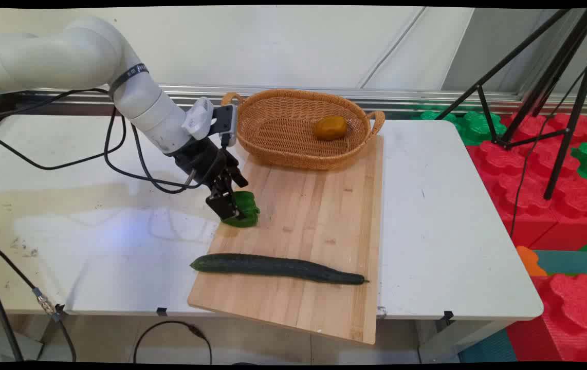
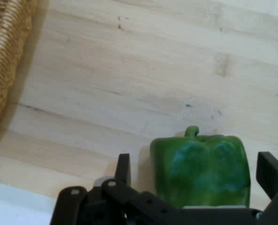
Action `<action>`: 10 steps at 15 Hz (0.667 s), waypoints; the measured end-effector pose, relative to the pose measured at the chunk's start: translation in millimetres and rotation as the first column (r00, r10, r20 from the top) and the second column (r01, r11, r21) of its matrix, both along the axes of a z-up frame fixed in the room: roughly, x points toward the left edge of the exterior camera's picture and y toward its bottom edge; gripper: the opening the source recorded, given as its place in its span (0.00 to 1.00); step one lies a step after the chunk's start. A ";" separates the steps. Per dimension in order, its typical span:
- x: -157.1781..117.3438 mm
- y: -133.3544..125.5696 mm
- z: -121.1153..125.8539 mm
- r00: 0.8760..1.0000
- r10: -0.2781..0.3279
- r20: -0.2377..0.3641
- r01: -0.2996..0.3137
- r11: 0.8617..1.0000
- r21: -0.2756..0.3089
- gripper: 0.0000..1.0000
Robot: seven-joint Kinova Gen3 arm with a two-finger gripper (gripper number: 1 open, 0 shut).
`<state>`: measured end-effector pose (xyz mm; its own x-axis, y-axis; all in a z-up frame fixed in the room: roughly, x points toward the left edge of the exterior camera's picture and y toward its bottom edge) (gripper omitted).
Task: Pick up the potato from the vegetable basket
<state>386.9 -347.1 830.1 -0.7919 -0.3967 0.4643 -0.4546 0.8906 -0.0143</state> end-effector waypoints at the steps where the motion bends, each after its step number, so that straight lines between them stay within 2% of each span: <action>1: 1.0 0.1 1.1 1.000 0.000 -0.003 0.000 1.000 -0.004 1.00; 4: 5.8 1.4 10.8 1.000 0.002 -0.023 -0.002 1.000 -0.015 1.00; 10: 23.5 3.2 48.1 0.997 0.010 -0.076 -0.014 0.999 -0.051 1.00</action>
<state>410.4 -343.9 878.2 -0.7489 -0.3799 0.5430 -0.4665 0.8842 -0.0247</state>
